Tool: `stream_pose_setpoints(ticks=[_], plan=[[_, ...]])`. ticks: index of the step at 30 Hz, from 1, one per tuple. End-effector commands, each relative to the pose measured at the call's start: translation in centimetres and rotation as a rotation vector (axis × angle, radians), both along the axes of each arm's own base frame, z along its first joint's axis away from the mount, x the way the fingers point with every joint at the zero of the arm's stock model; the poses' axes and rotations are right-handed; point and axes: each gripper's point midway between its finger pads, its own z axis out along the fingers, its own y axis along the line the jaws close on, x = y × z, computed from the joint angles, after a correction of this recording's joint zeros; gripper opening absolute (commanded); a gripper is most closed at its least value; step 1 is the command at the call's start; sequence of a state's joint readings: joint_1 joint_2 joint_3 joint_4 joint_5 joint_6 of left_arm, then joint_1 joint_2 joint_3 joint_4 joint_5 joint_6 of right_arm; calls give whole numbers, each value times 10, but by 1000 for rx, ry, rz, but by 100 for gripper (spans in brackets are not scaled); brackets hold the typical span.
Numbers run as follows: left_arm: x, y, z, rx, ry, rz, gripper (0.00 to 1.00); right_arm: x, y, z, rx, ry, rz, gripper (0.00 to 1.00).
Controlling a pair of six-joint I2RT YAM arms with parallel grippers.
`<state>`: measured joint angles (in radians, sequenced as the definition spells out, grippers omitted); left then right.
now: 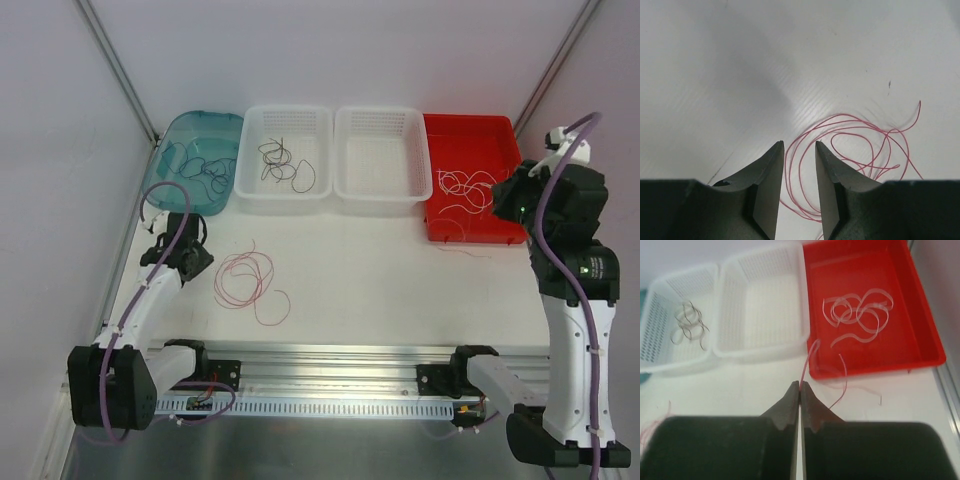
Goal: Untangle the cables
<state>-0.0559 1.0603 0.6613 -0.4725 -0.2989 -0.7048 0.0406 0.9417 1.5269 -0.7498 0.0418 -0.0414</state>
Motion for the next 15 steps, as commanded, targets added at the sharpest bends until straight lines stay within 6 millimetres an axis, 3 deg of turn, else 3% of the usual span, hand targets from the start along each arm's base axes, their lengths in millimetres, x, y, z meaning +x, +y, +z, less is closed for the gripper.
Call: stream_pose_setpoints(ticks=[1, 2, 5, 8, 9, 12, 14, 15], plan=[[7, 15, 25, 67, -28, -19, 32, -17, 0, -34, 8, 78, 2, 1], [9, 14, 30, 77, -32, -48, 34, -16, 4, -50, 20, 115, 21, 1], [17, 2, 43, 43, -64, -131, 43, -17, 24, -60, 77, 147, 115, 1], [19, -9, 55, 38, -94, -246, 63, -12, 26, -46, 78, 116, 126, 1], [18, -11, 59, 38, -107, -264, 73, -12, 27, -28, 76, 76, 132, 1], [12, -14, 65, 60, -139, -334, 88, -2, 35, -15, 91, 77, 179, 1], [7, -14, 68, 85, -159, -376, 94, 2, 52, 1, 120, 61, 270, 1], [5, -14, 70, 94, -166, -391, 94, 3, 60, -1, 163, 83, 301, 1]])
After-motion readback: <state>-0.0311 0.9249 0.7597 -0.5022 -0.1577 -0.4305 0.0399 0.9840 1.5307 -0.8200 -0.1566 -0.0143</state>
